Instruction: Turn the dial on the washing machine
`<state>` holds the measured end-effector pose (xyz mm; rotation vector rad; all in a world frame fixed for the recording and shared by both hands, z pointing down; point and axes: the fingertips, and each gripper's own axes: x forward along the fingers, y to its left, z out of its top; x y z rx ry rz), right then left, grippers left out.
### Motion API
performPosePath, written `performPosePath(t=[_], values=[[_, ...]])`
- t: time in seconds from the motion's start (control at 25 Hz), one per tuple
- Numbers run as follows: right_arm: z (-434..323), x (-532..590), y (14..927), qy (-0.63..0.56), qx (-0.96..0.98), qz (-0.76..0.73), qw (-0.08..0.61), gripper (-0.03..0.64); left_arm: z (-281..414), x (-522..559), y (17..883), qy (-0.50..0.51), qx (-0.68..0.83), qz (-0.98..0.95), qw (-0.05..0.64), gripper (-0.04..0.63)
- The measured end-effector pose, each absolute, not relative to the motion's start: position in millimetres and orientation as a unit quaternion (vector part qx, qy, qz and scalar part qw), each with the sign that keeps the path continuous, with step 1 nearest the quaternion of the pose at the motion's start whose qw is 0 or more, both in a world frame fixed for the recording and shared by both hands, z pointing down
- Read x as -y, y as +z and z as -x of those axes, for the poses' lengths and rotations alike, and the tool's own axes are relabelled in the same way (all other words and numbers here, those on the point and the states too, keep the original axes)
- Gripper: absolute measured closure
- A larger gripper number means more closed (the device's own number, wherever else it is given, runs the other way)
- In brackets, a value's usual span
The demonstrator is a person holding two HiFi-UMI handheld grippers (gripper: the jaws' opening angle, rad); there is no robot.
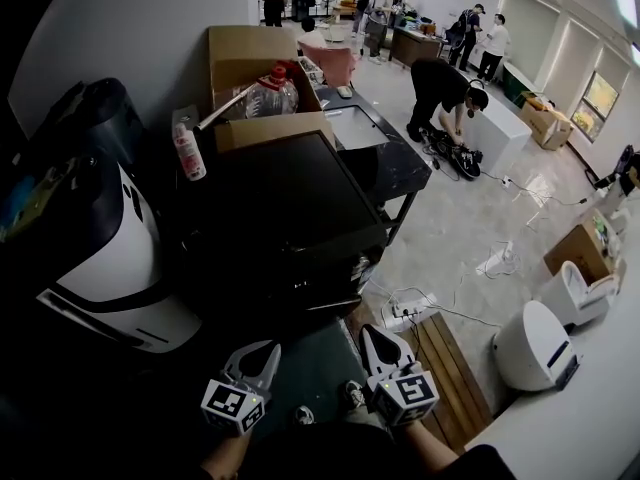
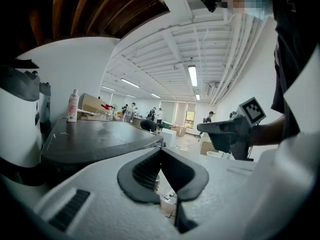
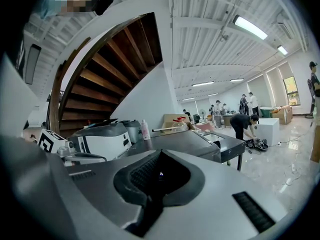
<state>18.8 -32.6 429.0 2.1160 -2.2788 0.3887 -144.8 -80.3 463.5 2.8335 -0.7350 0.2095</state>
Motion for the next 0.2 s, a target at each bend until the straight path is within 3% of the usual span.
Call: performPosePath(t=[0.2], values=[[-18.2, 30.8, 432.4, 0.124, 0.727, -0.675, 0.005, 0.617, 146.7, 77.5, 468.0, 0.069, 0.248, -0.96, 0.108, 0.584]])
